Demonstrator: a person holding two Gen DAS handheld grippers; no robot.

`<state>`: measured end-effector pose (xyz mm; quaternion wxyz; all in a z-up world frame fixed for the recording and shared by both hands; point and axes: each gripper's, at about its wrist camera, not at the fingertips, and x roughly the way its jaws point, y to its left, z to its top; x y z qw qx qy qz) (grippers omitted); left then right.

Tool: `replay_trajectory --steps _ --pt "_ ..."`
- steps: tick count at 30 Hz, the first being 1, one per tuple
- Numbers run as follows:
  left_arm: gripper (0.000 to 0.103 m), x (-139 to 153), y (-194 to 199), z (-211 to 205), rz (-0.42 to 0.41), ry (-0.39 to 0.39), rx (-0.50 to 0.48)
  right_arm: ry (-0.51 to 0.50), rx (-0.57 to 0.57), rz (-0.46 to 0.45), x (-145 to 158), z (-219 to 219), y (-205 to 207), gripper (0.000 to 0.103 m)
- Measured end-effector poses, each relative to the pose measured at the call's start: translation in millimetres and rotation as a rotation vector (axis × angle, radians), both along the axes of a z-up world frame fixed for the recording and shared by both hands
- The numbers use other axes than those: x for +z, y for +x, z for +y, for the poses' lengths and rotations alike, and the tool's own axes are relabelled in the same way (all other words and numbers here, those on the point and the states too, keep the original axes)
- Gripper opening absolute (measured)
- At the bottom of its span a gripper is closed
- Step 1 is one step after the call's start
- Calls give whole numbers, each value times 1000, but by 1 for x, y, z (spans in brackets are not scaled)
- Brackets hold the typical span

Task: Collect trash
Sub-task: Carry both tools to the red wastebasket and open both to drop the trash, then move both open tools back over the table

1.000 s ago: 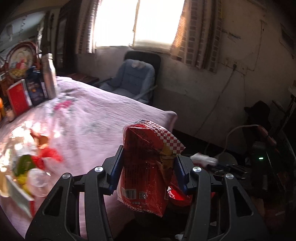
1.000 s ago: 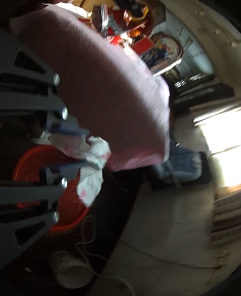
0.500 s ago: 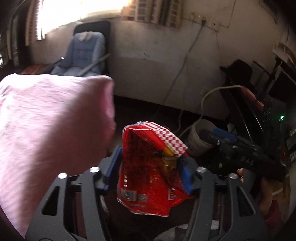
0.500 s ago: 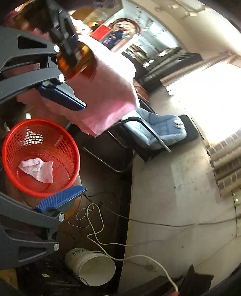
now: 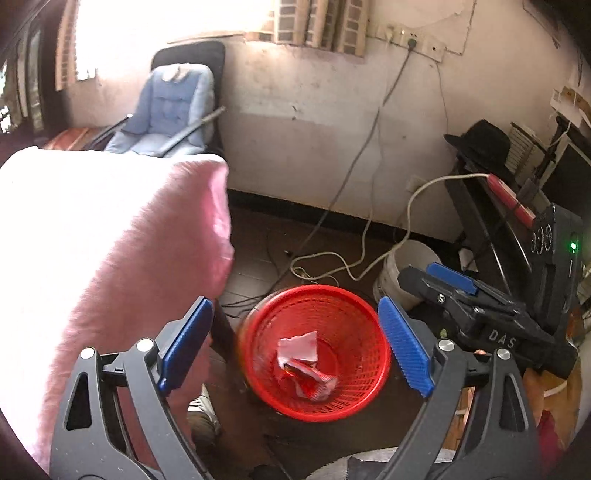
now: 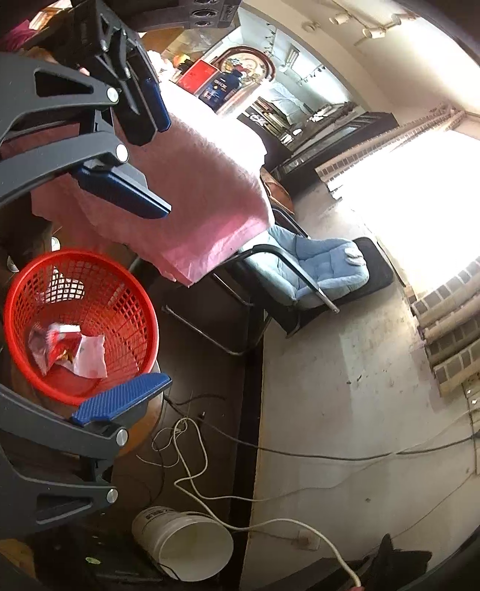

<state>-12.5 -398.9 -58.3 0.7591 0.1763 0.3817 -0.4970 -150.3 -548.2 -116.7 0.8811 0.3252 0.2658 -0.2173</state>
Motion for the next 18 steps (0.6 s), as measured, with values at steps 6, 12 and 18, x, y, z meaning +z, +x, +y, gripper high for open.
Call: replay_trajectory --steps 6,12,18 --pt "89 8 5 24 -51 14 66 -91 21 40 20 27 9 97" --pt "93 27 13 59 -102 -12 148 -249 12 114 46 59 19 97" --pt "95 47 20 103 -178 -30 240 -382 32 145 70 94 26 97"
